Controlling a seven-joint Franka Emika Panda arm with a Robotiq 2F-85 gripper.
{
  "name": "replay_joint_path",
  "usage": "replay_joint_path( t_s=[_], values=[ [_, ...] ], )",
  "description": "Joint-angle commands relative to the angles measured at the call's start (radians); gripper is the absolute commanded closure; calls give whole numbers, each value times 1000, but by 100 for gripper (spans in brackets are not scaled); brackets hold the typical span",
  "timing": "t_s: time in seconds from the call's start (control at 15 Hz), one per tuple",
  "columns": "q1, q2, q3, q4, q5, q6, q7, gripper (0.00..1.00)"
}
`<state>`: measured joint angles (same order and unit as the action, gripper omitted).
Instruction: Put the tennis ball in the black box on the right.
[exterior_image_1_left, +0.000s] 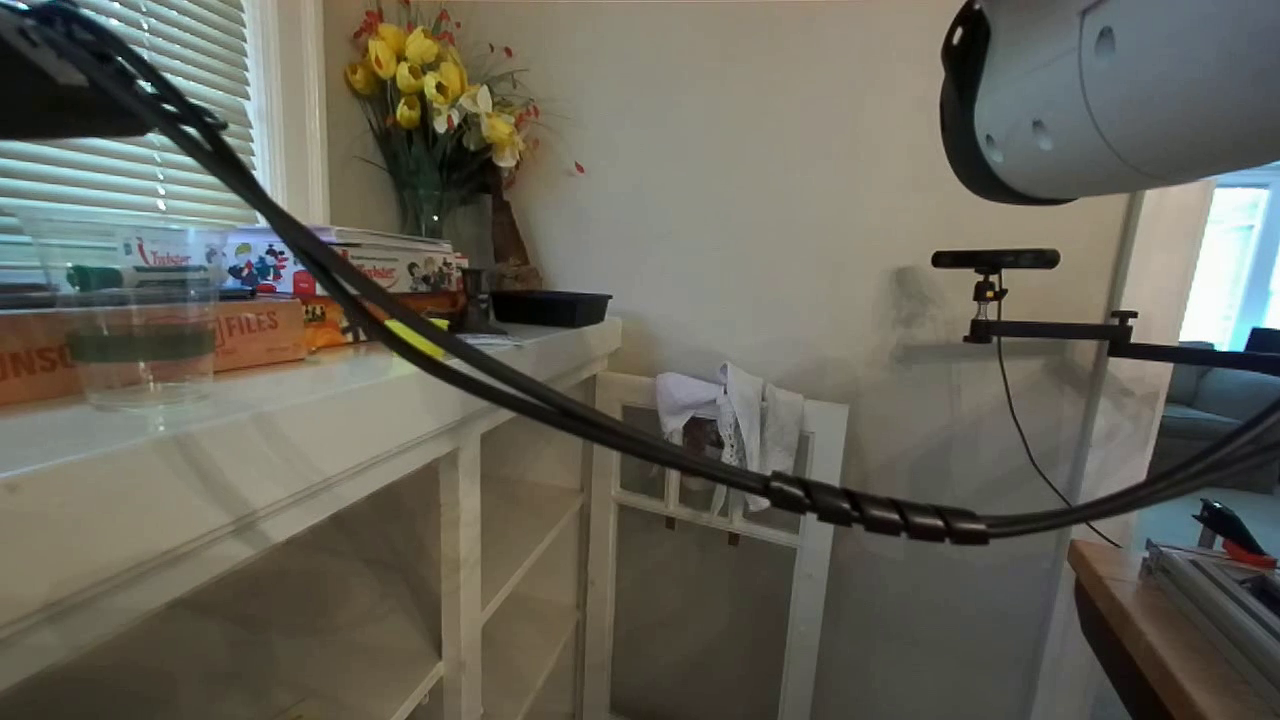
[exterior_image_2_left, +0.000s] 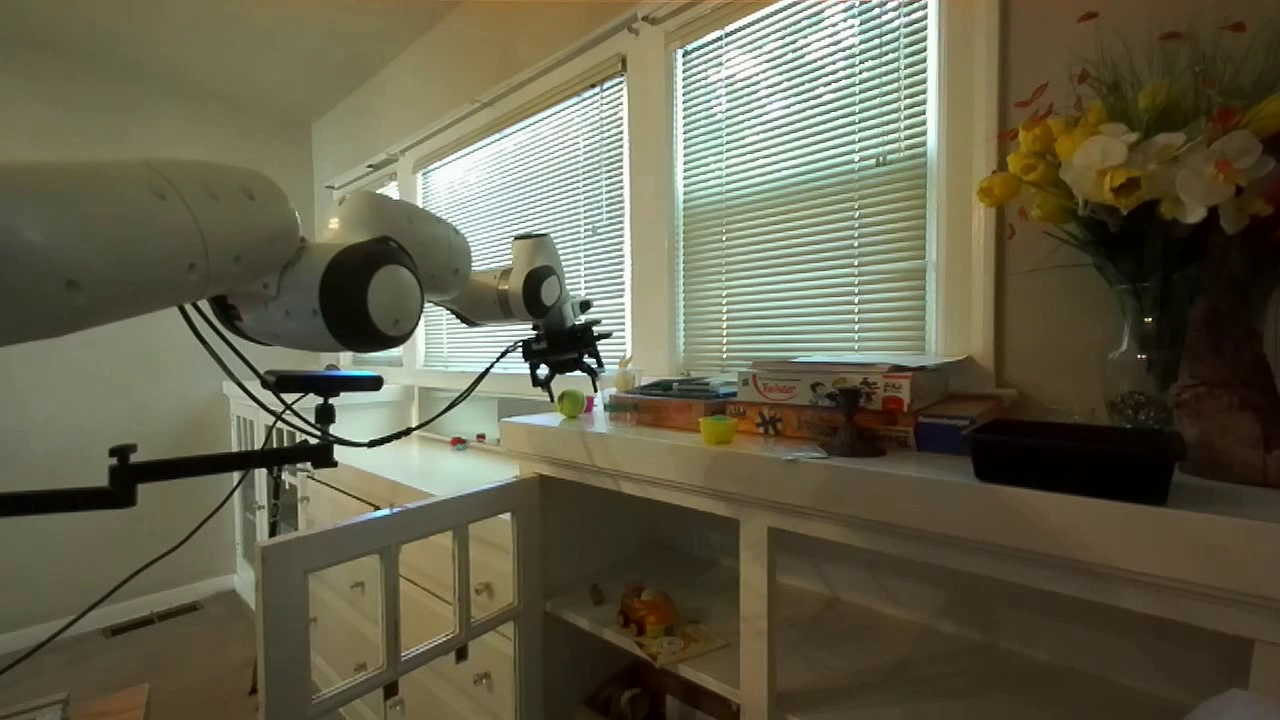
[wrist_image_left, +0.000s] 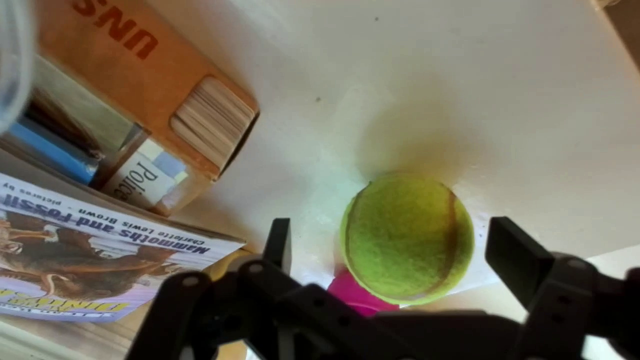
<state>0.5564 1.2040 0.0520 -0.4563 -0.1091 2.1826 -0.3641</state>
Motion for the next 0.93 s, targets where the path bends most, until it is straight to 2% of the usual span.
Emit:
replay_joint_path(
  t_s=[0.0, 0.27, 0.4, 0.6, 0.73, 0.87],
  values=[
    [-1, 32, 15, 31, -2, 39, 29, 0],
    [-7, 42, 40, 29, 12, 69, 13, 0],
    [-9, 46, 49, 28, 16, 80, 10, 28],
    [-8, 47, 54, 26, 14, 86, 12, 50],
    [-8, 47, 55, 25, 14, 90, 14, 59],
    [-6, 44, 52, 23, 11, 85, 22, 59]
  ],
)
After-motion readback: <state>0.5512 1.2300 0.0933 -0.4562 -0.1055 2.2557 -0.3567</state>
